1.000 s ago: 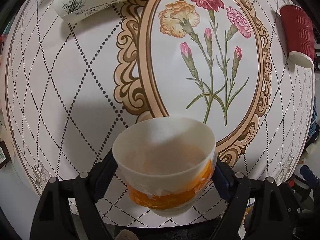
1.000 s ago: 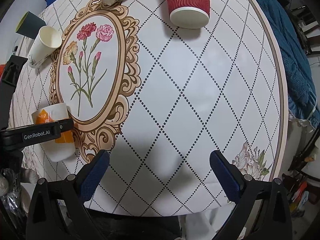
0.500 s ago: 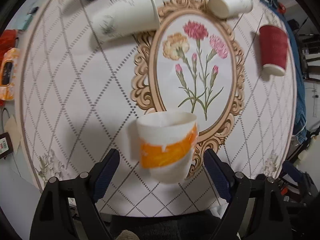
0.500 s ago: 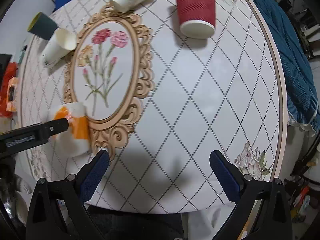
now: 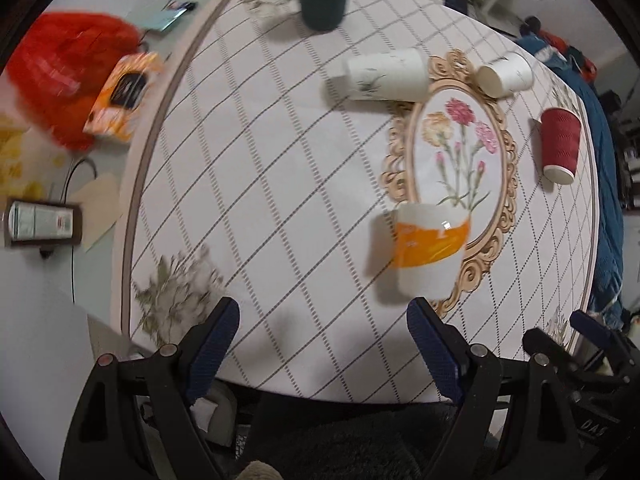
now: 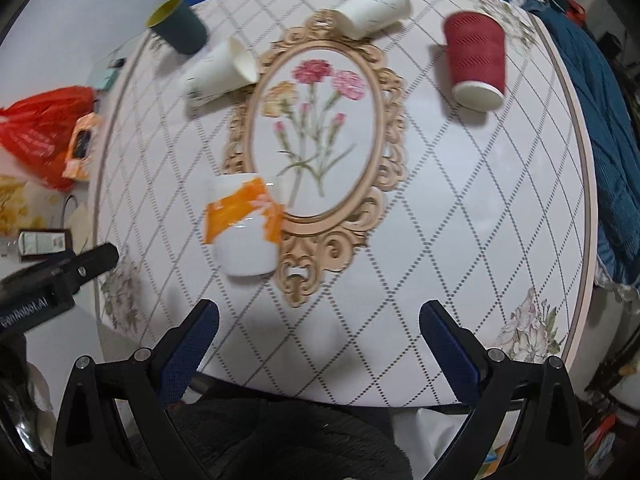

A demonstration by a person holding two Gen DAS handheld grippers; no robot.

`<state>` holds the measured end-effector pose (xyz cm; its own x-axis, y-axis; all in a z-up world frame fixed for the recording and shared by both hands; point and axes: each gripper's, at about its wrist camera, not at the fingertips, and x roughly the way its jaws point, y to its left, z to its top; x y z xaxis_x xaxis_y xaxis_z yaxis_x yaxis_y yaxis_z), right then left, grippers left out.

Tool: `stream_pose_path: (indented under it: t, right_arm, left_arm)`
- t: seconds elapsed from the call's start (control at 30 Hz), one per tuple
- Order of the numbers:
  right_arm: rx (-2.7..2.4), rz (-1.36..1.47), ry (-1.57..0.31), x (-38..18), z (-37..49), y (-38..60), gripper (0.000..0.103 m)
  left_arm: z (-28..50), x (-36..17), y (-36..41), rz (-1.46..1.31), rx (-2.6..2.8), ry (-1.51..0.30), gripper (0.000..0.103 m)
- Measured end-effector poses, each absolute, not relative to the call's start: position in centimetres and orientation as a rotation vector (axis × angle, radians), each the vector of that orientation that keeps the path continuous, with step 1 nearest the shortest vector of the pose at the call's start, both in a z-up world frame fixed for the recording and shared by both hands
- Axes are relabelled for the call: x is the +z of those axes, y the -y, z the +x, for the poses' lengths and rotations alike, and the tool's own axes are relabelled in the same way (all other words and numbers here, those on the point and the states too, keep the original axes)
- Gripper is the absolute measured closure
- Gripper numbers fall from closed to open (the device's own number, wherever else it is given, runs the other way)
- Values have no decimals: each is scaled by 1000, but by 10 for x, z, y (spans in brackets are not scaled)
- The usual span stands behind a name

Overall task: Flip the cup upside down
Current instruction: 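Grasp the orange-banded cup with the right gripper and roll it over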

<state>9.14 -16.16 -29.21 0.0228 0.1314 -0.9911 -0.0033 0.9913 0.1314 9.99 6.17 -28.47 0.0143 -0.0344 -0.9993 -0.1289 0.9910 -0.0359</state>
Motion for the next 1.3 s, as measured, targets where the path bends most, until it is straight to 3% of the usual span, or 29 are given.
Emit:
stream_pose_path:
  t: [0.37, 0.47, 0.57, 0.8, 0.97, 1.13, 1.3]
  right_arm:
    - [185, -27, -1568, -292, 103, 113, 1]
    - [223, -168, -1551, -290, 108, 98, 1]
    - [313, -467, -1472, -287, 112, 71, 1]
    - [644, -1490, -1058, -311, 77, 13, 1]
    - [1016, -2175, -530, -349, 21, 27, 1]
    - [1243, -2566, -2, -375, 1, 60, 1]
    - [1385, -2707, 213, -391, 1, 70, 1]
  left_arm:
    - [73, -300, -109, -230, 191, -1534, 17]
    - [73, -312, -121, -245, 221, -1535, 3]
    - [73, -326, -130, -246, 245, -1529, 3]
    - [79, -361, -141, -292, 270, -1548, 3]
    - [84, -381, -142, -322, 281, -1564, 3]
    - [88, -395, -141, -340, 282, -1584, 3]
    - [88, -403, -140, -336, 277, -1599, 3]
